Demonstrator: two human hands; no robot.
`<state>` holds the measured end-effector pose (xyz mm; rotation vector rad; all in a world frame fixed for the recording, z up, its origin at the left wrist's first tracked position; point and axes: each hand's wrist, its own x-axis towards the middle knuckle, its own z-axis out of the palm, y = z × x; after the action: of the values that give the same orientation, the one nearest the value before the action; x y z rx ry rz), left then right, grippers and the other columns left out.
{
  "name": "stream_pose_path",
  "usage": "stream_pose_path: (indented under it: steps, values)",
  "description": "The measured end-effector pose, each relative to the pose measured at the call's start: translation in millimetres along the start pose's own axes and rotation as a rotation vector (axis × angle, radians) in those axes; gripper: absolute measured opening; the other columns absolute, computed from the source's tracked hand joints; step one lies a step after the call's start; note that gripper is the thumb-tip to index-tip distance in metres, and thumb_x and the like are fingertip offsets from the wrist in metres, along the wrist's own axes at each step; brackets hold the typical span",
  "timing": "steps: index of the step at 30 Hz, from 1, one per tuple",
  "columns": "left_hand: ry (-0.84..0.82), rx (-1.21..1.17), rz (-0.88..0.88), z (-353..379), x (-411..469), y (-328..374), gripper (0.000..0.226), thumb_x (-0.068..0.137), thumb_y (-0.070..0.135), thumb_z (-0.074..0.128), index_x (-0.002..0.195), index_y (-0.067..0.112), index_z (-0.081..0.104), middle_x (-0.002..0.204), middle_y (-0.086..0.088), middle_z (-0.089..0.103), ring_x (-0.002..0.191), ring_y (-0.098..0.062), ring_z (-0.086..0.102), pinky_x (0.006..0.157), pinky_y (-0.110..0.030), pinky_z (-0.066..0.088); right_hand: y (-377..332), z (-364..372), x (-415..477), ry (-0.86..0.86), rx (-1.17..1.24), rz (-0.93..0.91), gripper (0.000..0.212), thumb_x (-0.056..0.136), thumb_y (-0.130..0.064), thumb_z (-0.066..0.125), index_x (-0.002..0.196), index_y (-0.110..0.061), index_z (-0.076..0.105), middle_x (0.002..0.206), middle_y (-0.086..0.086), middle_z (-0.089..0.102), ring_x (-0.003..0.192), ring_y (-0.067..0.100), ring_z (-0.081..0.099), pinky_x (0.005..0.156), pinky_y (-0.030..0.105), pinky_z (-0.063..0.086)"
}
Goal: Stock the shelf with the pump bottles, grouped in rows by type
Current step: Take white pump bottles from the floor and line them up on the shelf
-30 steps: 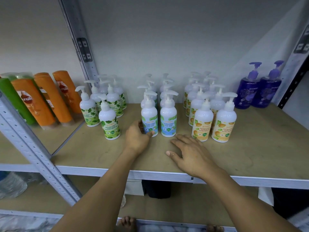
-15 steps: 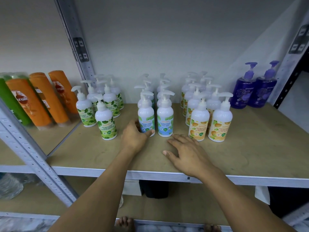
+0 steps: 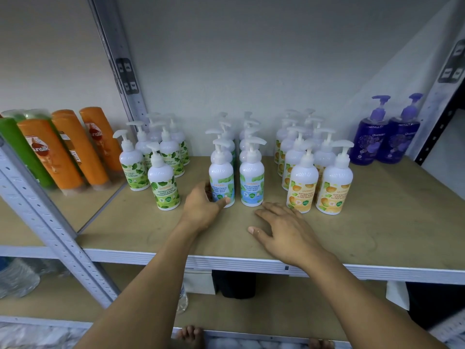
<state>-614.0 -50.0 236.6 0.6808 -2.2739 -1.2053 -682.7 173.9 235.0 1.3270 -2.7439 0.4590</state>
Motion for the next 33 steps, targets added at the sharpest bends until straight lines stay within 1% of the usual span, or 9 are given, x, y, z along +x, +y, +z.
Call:
stream_pose_path:
  steps: [7,13,17,20,22,25,27,31,33]
  values:
    - [0.008,0.137,0.025,-16,-15,6,0.070,0.078,0.030,0.086,0.137,0.013,0.052,0.119,0.003,0.061,0.109,-0.013,0.060,0.092,-0.025,0.047,-10,-1,3,0.026,0.002,-0.039,0.060,0.095,-0.064,0.042,0.143,-0.030,0.051,0.149,-0.007,0.047,0.138,0.015,0.038,0.113,0.036,0.029]
    - [0.014,0.221,0.054,-59,-34,-7,0.017,0.085,0.018,0.078,0.100,0.023,0.069,0.090,0.006,0.070,0.083,-0.009,0.066,0.084,-0.031,0.055,-58,11,12,0.034,0.027,-0.213,0.052,0.094,-0.058,0.050,0.137,-0.029,0.056,0.131,-0.008,0.057,0.123,0.017,0.049,0.102,0.034,0.038]
    - [0.130,0.273,0.039,-94,-44,-30,0.016,0.086,0.014,0.073,0.093,0.027,0.070,0.085,0.008,0.069,0.077,-0.004,0.063,0.076,-0.019,0.051,-84,27,21,0.008,0.045,-0.284,0.050,0.096,-0.053,0.046,0.137,-0.027,0.055,0.138,-0.006,0.054,0.128,0.018,0.046,0.106,0.035,0.034]
    - [0.189,0.427,0.010,-121,-49,-53,0.024,0.088,0.022,0.071,0.111,0.022,0.070,0.109,0.002,0.066,0.096,-0.014,0.061,0.088,-0.026,0.048,-97,32,34,-0.014,0.101,-0.262,0.055,0.097,-0.054,0.048,0.143,-0.026,0.049,0.147,-0.006,0.047,0.136,0.016,0.039,0.113,0.035,0.029]
    - [0.175,0.538,-0.059,-135,-47,-69,0.045,0.087,0.047,0.068,0.125,0.022,0.064,0.128,-0.001,0.061,0.114,-0.023,0.058,0.099,-0.035,0.046,-106,35,44,-0.010,0.134,-0.238,0.059,0.096,-0.055,0.050,0.146,-0.025,0.046,0.149,-0.007,0.045,0.138,0.015,0.037,0.114,0.034,0.027]
    - [0.080,0.727,-0.162,-151,-42,-79,0.069,0.087,0.074,0.044,0.137,0.028,0.053,0.150,0.000,0.046,0.141,-0.026,0.037,0.117,-0.056,0.022,-120,40,57,0.007,0.189,-0.188,0.065,0.094,-0.055,0.056,0.150,-0.025,0.041,0.150,-0.005,0.046,0.137,0.017,0.038,0.115,0.035,0.029]
    - [0.030,0.805,-0.219,-156,-37,-81,0.074,0.090,0.078,0.034,0.144,0.029,0.044,0.160,0.003,0.032,0.151,-0.026,0.018,0.118,-0.061,0.004,-130,43,66,0.014,0.247,-0.149,0.071,0.092,-0.052,0.060,0.152,-0.024,0.036,0.150,-0.002,0.046,0.137,0.019,0.039,0.115,0.036,0.030]
    - [-0.012,0.844,-0.261,-160,-28,-86,0.073,0.094,0.073,0.022,0.151,0.028,0.031,0.167,0.005,0.014,0.155,-0.025,0.003,0.118,-0.063,0.002,-158,51,92,0.057,0.481,-0.058,0.077,0.087,-0.044,0.071,0.150,-0.020,0.035,0.145,-0.001,0.050,0.132,0.016,0.048,0.110,0.033,0.039]
    - [-0.044,0.845,-0.273,-161,-23,-89,0.071,0.097,0.069,0.018,0.155,0.028,0.024,0.169,0.005,0.006,0.155,-0.023,-0.004,0.119,-0.063,-0.001,-169,55,110,0.116,0.648,-0.008,0.068,0.081,-0.038,0.078,0.139,-0.024,0.045,0.131,-0.007,0.061,0.118,0.010,0.058,0.097,0.028,0.048]
